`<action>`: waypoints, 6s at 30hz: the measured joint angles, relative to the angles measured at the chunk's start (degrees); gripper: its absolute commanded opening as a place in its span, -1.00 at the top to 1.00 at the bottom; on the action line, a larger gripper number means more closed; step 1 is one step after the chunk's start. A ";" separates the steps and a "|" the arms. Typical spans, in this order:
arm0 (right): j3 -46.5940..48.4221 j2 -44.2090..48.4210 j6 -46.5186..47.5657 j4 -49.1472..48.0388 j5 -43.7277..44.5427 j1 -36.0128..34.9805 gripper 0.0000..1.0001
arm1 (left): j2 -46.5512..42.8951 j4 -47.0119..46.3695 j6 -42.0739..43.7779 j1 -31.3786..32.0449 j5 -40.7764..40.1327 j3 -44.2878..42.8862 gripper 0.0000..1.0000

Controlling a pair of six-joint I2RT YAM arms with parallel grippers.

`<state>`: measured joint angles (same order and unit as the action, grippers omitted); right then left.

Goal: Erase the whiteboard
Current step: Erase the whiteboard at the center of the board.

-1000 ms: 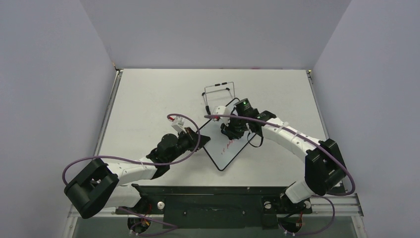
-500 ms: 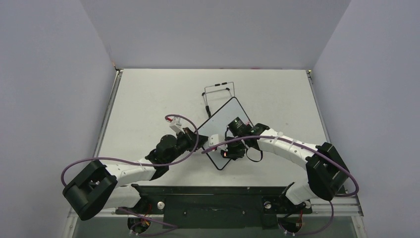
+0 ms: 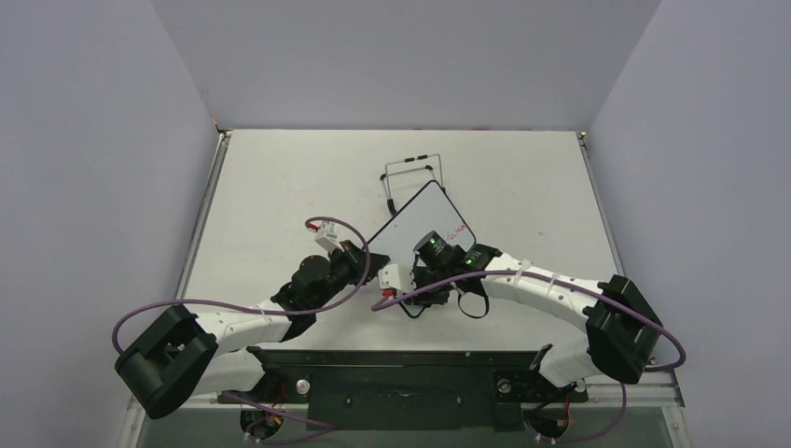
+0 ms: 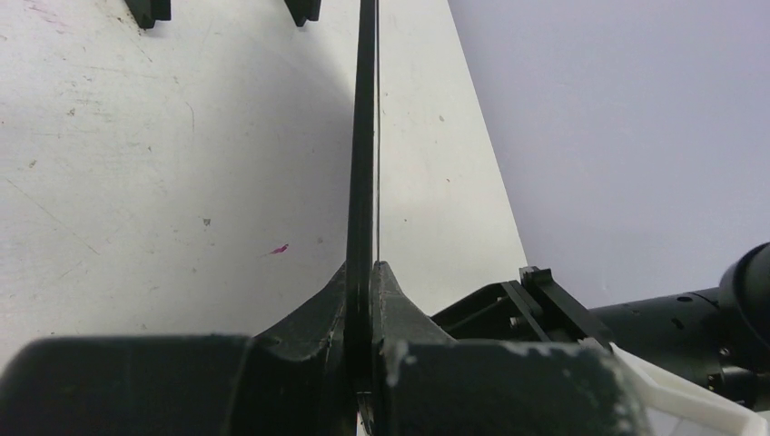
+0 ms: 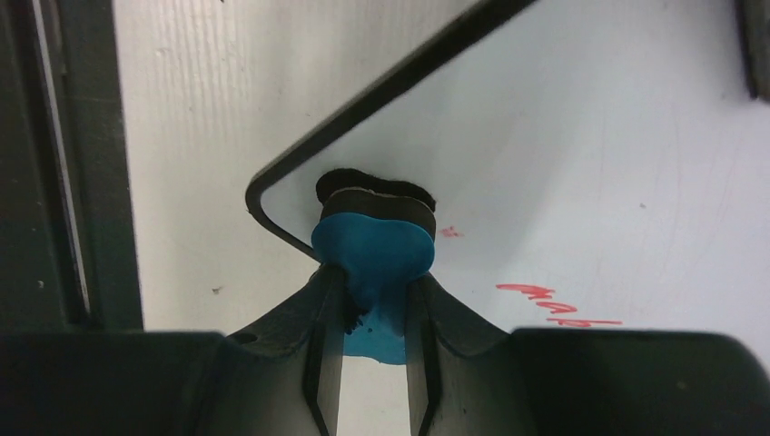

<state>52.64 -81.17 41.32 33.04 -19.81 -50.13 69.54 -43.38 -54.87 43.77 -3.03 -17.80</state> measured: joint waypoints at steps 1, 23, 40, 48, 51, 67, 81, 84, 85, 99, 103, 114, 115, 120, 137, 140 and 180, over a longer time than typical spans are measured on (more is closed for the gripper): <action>0.22 -0.09 -0.31 -0.02 -0.02 -0.83 1.00 | 0.00 -0.04 -0.04 0.00 0.04 0.13 1.00; 1.53 -2.36 -1.29 1.88 1.57 0.17 1.00 | 0.83 -1.05 0.02 -0.11 0.48 0.46 1.00; 0.48 -3.23 1.05 0.42 4.04 5.31 1.00 | 1.33 -2.38 0.04 -0.42 0.85 0.92 1.00; 2.84 -3.37 -1.44 2.19 0.98 3.87 1.00 | 1.42 -3.32 -0.04 -0.55 1.29 1.42 1.00; 4.96 -3.76 -2.73 0.76 0.15 7.28 1.00 | 1.42 -3.67 -0.17 -0.57 1.99 1.42 1.00; 2.16 -4.11 0.94 3.52 1.14 5.05 1.00 | 1.95 -4.68 -0.42 -1.01 3.58 2.29 1.00; 4.79 -4.68 -1.07 0.26 3.54 11.47 1.00 | 1.84 -5.60 -1.01 -1.22 3.74 2.36 1.00; 4.07 -5.49 0.76 1.27 3.69 10.91 1.00 | 1.84 -5.29 -1.01 -1.22 3.72 2.84 1.00; 3.52 -5.55 1.38 1.75 3.89 10.40 1.00 | 1.84 -5.35 -1.03 -1.22 3.67 3.02 1.00; 7.52 -5.95 -1.07 4.09 3.56 9.11 1.00 | 1.84 -6.71 -0.87 -1.44 3.30 3.15 1.00; 8.11 -6.62 -1.31 2.82 4.85 12.50 1.00 | 1.84 -7.02 -1.31 -1.44 3.50 3.15 1.00; 4.55 -6.73 2.27 5.92 5.86 8.22 1.00 | 2.36 -6.62 -1.25 -1.44 3.69 3.32 1.00; 4.55 -6.62 2.29 6.19 5.73 7.45 1.00 | 2.36 -6.62 -1.25 -1.44 3.67 3.30 1.00; 6.12 -6.73 0.17 6.69 5.03 6.86 1.00 | 2.36 -6.71 -1.29 -1.49 3.39 3.32 1.00; 5.44 -7.06 0.98 4.63 7.26 9.77 1.00 | 2.36 -6.64 -1.44 -1.60 3.80 3.34 1.00; 5.53 -6.58 1.29 5.68 6.51 6.03 1.00 | 2.36 -6.64 -1.31 -1.66 3.76 3.34 1.00; 7.67 -9.14 -1.31 3.19 6.64 16.20 1.00 | 1.75 -7.50 -1.53 -1.99 4.42 4.17 1.00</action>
<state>60.31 -90.30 40.01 36.23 -13.17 -33.93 71.29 -50.87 -56.40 41.78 1.39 -13.63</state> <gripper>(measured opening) 0.210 0.021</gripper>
